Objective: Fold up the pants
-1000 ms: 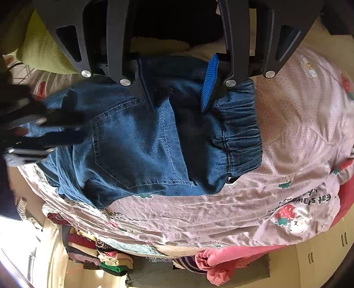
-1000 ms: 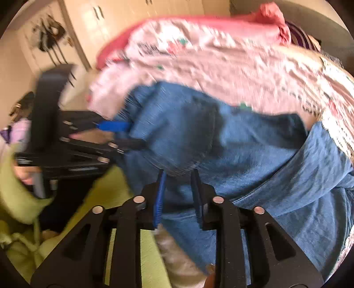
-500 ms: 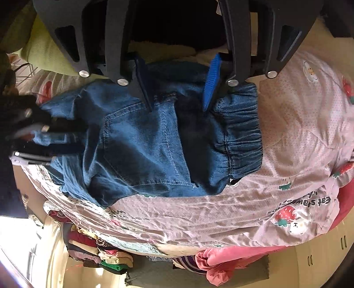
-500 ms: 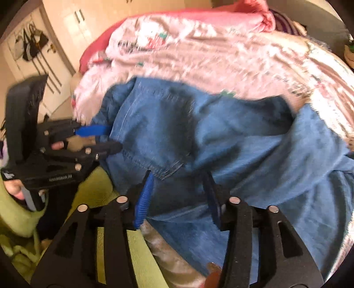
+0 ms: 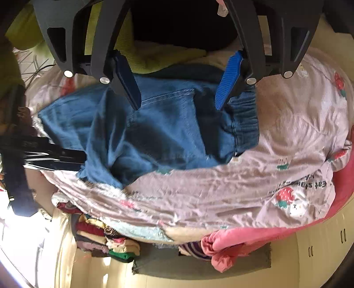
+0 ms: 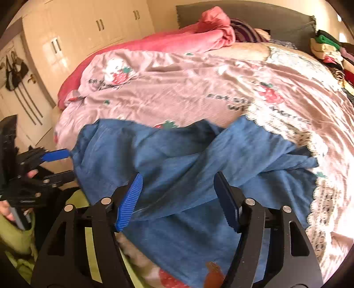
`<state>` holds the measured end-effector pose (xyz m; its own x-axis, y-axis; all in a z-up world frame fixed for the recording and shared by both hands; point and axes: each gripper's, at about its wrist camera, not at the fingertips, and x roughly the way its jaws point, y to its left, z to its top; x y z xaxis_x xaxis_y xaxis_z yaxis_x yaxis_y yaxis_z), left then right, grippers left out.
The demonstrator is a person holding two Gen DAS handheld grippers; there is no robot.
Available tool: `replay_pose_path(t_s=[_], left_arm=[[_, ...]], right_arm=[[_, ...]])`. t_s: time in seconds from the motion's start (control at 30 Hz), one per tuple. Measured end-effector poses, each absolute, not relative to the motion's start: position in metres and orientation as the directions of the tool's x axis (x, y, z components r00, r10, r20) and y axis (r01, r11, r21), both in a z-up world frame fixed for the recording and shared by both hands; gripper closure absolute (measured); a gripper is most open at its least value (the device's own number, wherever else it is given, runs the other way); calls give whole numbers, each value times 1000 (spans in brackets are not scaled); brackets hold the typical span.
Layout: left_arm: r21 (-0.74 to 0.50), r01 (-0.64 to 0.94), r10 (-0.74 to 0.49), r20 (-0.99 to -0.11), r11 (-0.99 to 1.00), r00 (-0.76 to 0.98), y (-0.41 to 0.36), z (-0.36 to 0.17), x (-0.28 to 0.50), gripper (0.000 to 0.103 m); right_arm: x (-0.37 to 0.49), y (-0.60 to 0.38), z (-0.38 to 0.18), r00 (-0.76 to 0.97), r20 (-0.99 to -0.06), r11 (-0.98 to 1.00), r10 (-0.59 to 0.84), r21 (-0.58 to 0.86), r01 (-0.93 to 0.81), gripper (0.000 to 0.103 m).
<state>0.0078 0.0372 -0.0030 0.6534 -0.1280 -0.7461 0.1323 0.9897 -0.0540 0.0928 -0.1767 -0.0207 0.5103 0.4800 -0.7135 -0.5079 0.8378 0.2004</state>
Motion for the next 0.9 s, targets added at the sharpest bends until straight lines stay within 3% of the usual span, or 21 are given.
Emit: replay_pose_path(t_s=[0.43, 0.9], left_arm=[[-167, 324, -327, -774, 931, 542, -34, -12, 31, 35], [-258, 298, -374, -809, 919, 454, -71, -61, 81, 37]], right_arm=[[153, -193, -15, 566, -732, 895, 380, 135, -425, 33], [282, -173, -61, 498, -841, 961, 212, 85, -265, 32]])
